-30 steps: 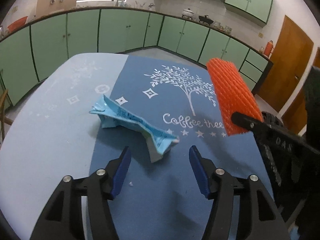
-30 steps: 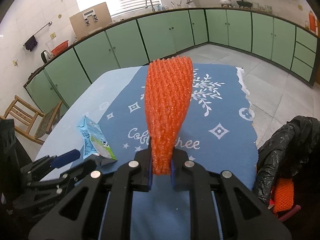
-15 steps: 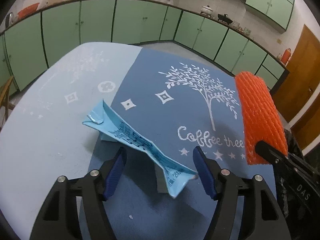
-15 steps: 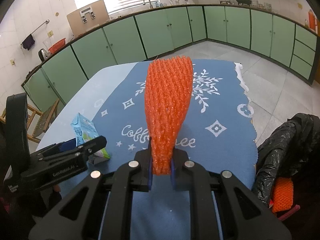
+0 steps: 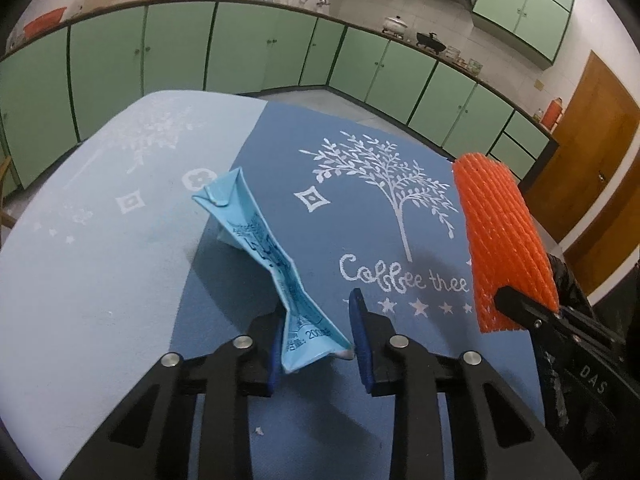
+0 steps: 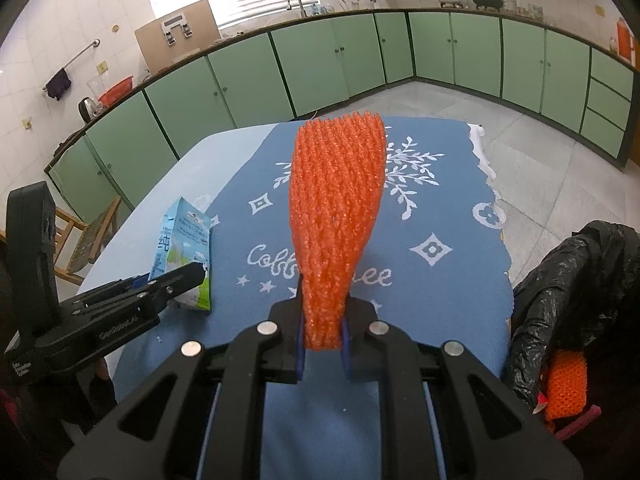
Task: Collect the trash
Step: 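Carry the milk carton and orange sponge over the bin with both tools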
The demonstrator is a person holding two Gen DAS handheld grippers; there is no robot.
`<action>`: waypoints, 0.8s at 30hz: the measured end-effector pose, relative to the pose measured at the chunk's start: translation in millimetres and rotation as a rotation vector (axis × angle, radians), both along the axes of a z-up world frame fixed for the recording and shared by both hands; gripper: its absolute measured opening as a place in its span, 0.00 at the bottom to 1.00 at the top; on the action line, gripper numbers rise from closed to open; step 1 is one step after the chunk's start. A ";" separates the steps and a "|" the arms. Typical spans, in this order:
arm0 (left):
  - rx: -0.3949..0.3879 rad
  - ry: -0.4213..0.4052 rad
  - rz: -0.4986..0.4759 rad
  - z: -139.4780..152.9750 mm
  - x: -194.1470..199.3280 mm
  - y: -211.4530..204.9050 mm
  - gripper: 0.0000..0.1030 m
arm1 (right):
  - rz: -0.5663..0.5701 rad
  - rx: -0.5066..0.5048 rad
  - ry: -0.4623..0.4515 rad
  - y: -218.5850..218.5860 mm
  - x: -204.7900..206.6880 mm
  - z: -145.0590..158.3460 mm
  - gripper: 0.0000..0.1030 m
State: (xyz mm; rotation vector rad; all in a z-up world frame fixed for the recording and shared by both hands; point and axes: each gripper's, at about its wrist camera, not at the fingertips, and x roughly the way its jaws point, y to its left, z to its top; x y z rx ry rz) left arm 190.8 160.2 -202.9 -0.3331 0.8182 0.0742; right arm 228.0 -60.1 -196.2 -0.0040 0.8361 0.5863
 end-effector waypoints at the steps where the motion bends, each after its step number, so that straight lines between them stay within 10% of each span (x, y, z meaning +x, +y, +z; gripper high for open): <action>1: 0.003 -0.004 -0.004 2.0 -1.4 -0.7 0.28 | 0.000 0.003 -0.003 -0.3 -1.2 1.7 0.13; 24: 0.097 -0.130 -0.115 70.1 -23.4 -48.7 0.28 | -0.040 0.054 -0.126 -39.2 -37.0 65.4 0.13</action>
